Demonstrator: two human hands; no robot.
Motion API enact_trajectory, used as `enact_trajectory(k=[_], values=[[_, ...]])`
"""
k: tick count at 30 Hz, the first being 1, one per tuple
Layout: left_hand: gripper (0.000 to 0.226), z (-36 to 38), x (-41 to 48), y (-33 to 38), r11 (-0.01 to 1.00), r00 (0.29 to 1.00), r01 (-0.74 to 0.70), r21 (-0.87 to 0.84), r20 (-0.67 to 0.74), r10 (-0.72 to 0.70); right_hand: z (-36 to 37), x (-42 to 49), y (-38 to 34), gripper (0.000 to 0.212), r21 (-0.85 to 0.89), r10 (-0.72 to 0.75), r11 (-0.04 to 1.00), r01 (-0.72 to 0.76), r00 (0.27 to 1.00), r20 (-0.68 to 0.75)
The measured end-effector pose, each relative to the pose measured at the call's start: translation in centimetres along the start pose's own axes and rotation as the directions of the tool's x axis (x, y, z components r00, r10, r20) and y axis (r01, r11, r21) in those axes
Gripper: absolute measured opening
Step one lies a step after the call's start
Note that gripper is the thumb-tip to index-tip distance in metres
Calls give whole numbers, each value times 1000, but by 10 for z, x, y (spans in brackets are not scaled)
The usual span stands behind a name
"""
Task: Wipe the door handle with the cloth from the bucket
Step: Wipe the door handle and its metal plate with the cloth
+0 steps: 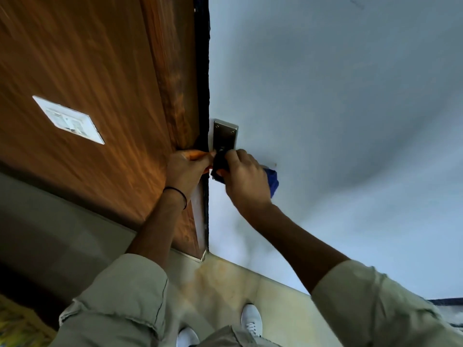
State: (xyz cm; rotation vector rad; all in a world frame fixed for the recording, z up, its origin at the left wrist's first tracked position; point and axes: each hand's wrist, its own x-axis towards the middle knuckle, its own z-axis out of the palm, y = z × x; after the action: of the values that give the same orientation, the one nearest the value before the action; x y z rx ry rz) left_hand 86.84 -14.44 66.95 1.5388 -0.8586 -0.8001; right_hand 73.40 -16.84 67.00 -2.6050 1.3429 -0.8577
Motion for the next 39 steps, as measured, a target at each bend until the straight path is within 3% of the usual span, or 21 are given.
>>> enact_trajectory(k=[10, 17, 21, 24, 27, 29, 34, 39], values=[[18, 0, 4, -5, 998, 999, 35, -46, -9, -35, -25, -32, 39, 25, 90, 19, 996, -21, 1000, 24], [12, 2, 2, -2, 999, 1000, 15, -29, -10, -16, -1, -5, 8, 25, 94, 5, 996, -5, 1000, 7], [10, 3, 3, -3, 998, 1000, 16, -56, -17, -17, -14, 4, 28, 31, 66, -212, 977, 205, 967, 139], [18, 3, 4, -6, 996, 999, 36, -80, -13, -37, -34, 14, 54, 34, 90, -420, 907, 412, 864, 276], [11, 2, 6, -7, 994, 999, 46, -102, -10, -47, -46, 24, 61, 35, 156, -488, 872, 464, 792, 367], [5, 3, 6, -6, 994, 999, 43, -104, -16, -44, -47, 21, 65, 35, 183, -460, 888, 422, 815, 353], [9, 3, 4, -6, 990, 998, 49, -129, -21, -52, -45, -30, 79, 34, 217, -243, 955, 200, 950, 194], [6, 4, 3, -4, 992, 998, 42, -117, -48, -48, -28, -33, 62, 23, 196, -89, 978, 67, 990, 107]])
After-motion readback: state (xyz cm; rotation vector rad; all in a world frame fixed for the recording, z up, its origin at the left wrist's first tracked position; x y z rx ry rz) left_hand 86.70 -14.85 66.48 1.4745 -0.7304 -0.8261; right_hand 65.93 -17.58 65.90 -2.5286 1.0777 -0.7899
